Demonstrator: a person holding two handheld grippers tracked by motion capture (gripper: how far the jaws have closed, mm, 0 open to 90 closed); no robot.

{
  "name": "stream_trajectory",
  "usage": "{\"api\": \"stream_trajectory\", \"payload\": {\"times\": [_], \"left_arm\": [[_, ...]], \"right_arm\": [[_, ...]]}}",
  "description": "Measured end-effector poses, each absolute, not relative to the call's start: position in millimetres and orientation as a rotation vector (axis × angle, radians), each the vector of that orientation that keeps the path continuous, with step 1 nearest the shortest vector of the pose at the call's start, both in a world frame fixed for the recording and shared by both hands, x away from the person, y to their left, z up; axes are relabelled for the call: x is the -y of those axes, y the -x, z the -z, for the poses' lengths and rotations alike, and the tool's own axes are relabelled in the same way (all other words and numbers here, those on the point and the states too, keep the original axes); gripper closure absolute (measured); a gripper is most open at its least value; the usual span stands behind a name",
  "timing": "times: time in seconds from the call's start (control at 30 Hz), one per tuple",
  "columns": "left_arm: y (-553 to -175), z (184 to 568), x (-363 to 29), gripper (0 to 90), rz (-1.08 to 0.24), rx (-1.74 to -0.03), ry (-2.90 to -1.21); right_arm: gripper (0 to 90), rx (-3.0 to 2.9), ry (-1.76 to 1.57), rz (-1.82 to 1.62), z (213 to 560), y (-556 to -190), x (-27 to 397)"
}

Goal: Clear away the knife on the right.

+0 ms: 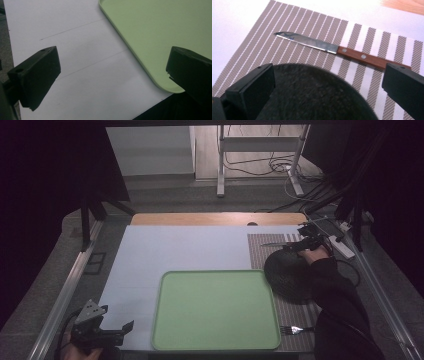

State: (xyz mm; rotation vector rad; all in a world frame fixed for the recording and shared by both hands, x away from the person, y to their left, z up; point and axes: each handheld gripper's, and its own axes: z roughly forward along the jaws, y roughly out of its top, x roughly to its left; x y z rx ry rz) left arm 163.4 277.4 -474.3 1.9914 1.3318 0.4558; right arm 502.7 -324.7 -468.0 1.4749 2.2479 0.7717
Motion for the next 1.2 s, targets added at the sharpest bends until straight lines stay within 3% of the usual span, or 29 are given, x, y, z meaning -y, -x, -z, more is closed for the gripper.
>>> {"api": "stream_trajectory", "payload": {"times": [0.5,0.57,0.6,0.63,0.67,0.7,0.73,0.8,0.83,0.87,0.9,1.2], "left_arm": [[-164,474,-277,0.0,-0.453,-1.332,-1.992],[-164,474,-277,0.1,-0.453,-1.333,-1.993],[-164,475,-277,0.1,-0.454,-1.332,-1.993],[-164,474,-277,0.1,-0.453,-1.332,-1.995],[-164,474,-277,0.1,-0.454,-1.332,-1.997],[-164,474,-277,0.1,-0.454,-1.332,-1.997],[-164,475,-277,0.1,-0.454,-1.332,-1.999],[-164,475,-277,0.1,-0.453,-1.332,-2.001],[-164,475,-277,0.1,-0.453,-1.332,-2.001],[-164,475,-277,0.1,-0.454,-1.332,-2.002],[-163,475,-277,0.1,-0.455,-1.333,-2.003],[-162,475,-277,0.1,-0.457,-1.338,-2.005]], "right_arm": [[0.0,-2.217,-1.529,-0.659,481,-533,339],[3.4,-2.209,-1.523,-0.655,481,-534,340],[14.5,-2.198,-1.51,-0.661,481,-535,342],[14.5,-2.198,-1.51,-0.661,481,-535,342],[29.6,-2.209,-1.506,-0.68,479,-537,345],[29.6,-2.209,-1.506,-0.68,479,-537,345],[47.9,-2.233,-1.506,-0.682,478,-539,347],[68.0,-2.251,-1.501,-0.695,478,-542,348],[68.0,-2.251,-1.501,-0.695,478,-542,348],[75.2,-2.264,-1.498,-0.695,479,-543,349],[87.9,-2.264,-1.491,-0.68,480,-546,349],[89.6,-2.224,-1.5,-0.662,488,-563,353]]}}
